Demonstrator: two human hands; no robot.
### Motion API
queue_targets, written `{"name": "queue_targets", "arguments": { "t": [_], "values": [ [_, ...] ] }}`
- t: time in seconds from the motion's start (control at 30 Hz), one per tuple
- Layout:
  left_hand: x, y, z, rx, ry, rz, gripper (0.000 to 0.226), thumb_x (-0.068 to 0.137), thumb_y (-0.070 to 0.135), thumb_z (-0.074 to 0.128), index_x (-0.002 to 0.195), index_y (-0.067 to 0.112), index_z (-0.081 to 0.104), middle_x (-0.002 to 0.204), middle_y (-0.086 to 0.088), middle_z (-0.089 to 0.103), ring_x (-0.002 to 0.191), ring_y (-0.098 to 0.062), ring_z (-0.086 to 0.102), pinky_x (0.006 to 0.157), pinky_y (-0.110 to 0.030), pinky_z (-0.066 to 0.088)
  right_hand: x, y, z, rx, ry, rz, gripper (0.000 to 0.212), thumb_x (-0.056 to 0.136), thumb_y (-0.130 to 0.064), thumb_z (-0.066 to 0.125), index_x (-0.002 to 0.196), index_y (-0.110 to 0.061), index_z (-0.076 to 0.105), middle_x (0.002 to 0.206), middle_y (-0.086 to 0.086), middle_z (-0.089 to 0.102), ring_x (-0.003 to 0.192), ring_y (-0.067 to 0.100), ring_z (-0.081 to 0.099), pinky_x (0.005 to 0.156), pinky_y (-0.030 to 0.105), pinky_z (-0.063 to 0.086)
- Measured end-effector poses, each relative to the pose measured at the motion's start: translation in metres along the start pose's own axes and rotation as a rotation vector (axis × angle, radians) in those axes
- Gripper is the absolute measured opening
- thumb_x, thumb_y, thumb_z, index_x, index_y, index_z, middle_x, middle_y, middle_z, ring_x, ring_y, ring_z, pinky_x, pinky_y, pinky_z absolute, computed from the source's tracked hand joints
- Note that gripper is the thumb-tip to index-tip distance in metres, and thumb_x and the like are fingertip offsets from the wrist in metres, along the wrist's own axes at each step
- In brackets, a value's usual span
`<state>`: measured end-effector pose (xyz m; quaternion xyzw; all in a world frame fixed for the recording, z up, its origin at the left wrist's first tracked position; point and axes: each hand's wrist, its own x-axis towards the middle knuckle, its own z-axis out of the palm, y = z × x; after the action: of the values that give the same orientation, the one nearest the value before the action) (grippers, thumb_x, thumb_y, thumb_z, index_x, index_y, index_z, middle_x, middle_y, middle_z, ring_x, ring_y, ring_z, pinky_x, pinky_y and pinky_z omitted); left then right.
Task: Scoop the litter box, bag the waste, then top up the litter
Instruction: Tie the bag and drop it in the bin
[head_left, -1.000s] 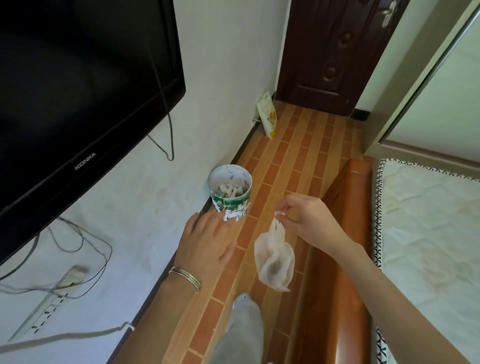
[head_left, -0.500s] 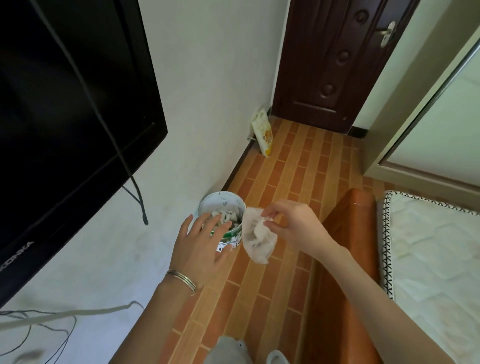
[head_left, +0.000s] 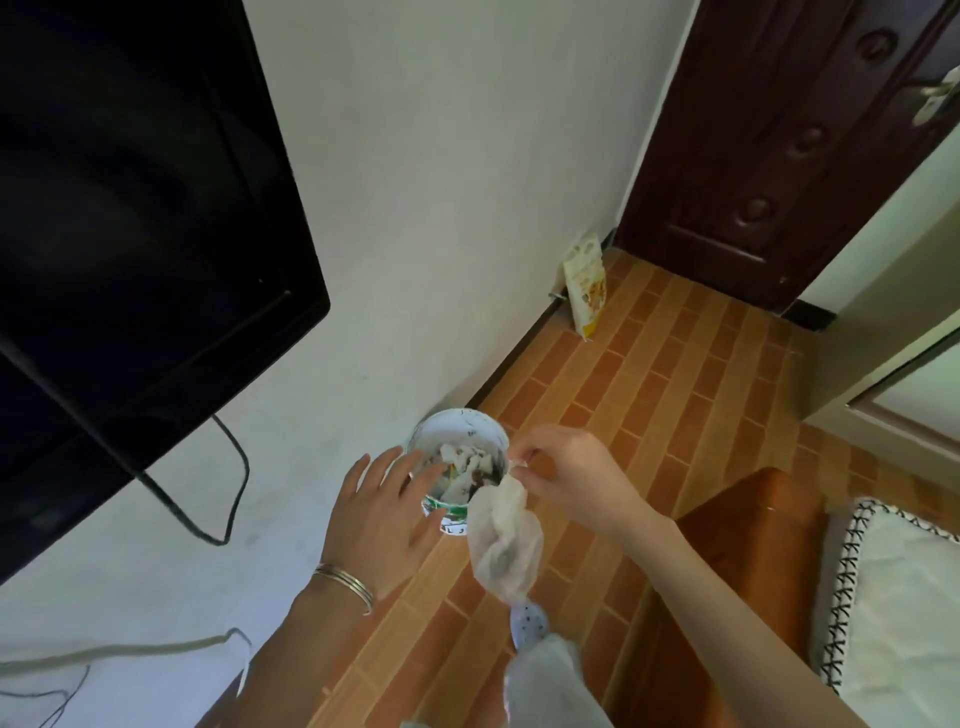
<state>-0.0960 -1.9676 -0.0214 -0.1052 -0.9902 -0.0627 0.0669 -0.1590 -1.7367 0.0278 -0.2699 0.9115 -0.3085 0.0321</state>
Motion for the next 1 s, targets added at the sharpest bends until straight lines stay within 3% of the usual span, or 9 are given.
{"name": "queue_targets", "arguments": {
  "t": [0.27, 0.5, 1.0],
  "values": [
    [0.061, 0.027, 0.026, 0.015, -0.014, -0.174, 0.045, 0.082, 0.044, 0.039, 0.109, 0.021, 0.066, 0.115, -0.002, 0.065, 0.11, -0.026, 0.059, 0.097, -0.044, 0.04, 0.077, 0.065, -0.012, 0.104, -0.158, -0.109, 0.009, 0.082, -0.019, 0.065, 0.09, -0.021, 0.065, 0.088, -0.009, 0.066, 0.079, 0.006, 0.06, 0.072, 0.033, 0.052],
    [0.116, 0.038, 0.049, 0.006, -0.063, -0.332, 0.048, 0.079, 0.042, 0.037, 0.108, 0.019, 0.068, 0.11, -0.003, 0.067, 0.106, -0.028, 0.062, 0.092, -0.049, 0.048, 0.14, 0.118, -0.012, 0.08, -0.2, -0.183, 0.011, 0.083, -0.023, 0.066, 0.093, -0.024, 0.065, 0.089, -0.01, 0.066, 0.079, 0.004, 0.062, 0.073, 0.03, 0.054],
    [0.177, -0.007, 0.133, -0.023, -0.21, -0.496, 0.05, 0.078, 0.044, 0.035, 0.106, 0.02, 0.069, 0.109, -0.004, 0.068, 0.103, -0.028, 0.064, 0.089, -0.049, 0.049, 0.223, 0.193, 0.062, 0.146, -0.245, -0.058, 0.012, 0.081, -0.013, 0.066, 0.093, -0.017, 0.067, 0.086, -0.006, 0.068, 0.08, 0.006, 0.062, 0.075, 0.028, 0.053]
  ]
}}
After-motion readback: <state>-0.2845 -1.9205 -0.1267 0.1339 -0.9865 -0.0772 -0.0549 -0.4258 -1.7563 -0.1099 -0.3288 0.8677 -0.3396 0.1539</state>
